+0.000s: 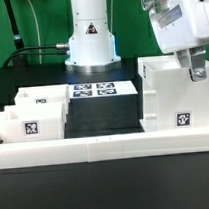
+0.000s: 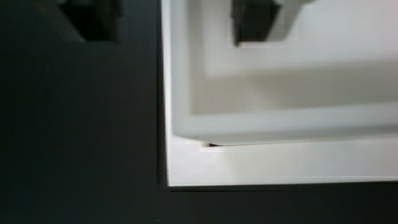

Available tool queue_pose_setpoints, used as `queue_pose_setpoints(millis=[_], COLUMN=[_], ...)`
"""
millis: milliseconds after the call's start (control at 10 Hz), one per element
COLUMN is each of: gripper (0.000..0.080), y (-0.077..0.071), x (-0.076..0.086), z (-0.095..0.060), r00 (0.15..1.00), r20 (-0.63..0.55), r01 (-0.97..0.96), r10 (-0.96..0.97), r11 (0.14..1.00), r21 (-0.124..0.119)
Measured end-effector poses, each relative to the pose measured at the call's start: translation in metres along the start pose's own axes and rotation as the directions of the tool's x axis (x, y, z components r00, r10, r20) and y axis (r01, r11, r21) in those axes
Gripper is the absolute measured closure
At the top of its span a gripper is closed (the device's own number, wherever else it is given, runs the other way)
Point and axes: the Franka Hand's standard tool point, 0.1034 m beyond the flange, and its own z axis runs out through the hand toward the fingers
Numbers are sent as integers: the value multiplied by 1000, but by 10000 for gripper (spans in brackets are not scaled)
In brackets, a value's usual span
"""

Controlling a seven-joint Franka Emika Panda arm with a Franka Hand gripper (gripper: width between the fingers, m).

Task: Assemble drawer

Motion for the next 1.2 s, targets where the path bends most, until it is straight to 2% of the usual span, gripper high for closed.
queue_pose_setpoints(millis=[100,200,300,500,600,700,800,900,1100,1200], gripper=[213,213,163,154,150,150,150,150,150,150], y=[-2,-3,-4,-4,-3,1,3,3,5,6], x=[0,0,0,-1,1,5,11,15,13,15], z=[-1,-2,-2,-2,-6,-24,-37,-45,-38,-38], r00=[1000,1000,1000,1000,997,987,983,979,970,942], r20=[-2,-2,-2,-2,-1,8,10,9,9,6], r01=[4,7,10,16,79,162,183,205,245,334], r10=[-3,-7,-10,-16,-79,-162,-183,-205,-245,-335], r11=[1000,1000,1000,1000,997,987,983,978,969,942], r21=[10,13,14,15,11,8,18,25,16,9])
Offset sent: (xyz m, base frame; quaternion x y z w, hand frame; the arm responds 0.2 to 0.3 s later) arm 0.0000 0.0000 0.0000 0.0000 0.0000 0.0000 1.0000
